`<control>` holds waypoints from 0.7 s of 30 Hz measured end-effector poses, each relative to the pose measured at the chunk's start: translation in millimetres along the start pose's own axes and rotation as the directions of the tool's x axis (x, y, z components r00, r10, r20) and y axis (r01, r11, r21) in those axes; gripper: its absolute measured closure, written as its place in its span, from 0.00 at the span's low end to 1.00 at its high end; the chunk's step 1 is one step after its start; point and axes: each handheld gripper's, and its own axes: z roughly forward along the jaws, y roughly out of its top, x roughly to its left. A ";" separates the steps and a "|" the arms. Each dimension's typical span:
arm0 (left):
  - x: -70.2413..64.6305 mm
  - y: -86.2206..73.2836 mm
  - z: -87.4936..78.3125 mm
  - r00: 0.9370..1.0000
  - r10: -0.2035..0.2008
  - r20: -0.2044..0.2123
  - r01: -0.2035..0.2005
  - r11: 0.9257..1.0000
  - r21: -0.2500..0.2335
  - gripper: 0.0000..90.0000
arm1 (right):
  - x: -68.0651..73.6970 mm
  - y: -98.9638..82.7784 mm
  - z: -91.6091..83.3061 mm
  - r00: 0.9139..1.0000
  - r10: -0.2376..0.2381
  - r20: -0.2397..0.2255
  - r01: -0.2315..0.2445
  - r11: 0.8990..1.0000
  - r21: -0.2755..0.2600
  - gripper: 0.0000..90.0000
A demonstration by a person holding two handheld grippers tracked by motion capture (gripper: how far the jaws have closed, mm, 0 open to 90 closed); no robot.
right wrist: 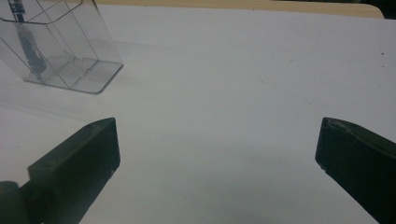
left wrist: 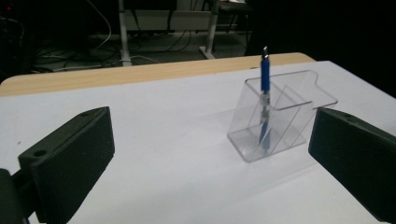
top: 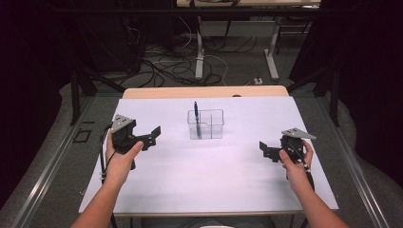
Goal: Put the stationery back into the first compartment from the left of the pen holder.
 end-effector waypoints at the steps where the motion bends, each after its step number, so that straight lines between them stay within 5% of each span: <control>1: 2.4 -3.3 -1.5 1.000 0.005 -0.010 -0.005 1.000 0.006 0.00 | 0.4 0.1 -0.2 1.000 0.000 0.002 0.000 1.000 0.001 0.00; 12: 26.6 -32.8 -14.8 0.989 0.014 -0.145 -0.010 1.000 0.029 0.01 | 0.6 -0.1 0.2 1.000 -0.006 0.003 0.006 1.000 -0.001 0.00; 21: 49.6 -52.5 -23.8 0.976 -0.032 -0.214 0.046 0.997 0.062 0.01 | -0.6 -0.8 0.3 1.000 -0.007 0.005 0.007 1.000 0.006 0.00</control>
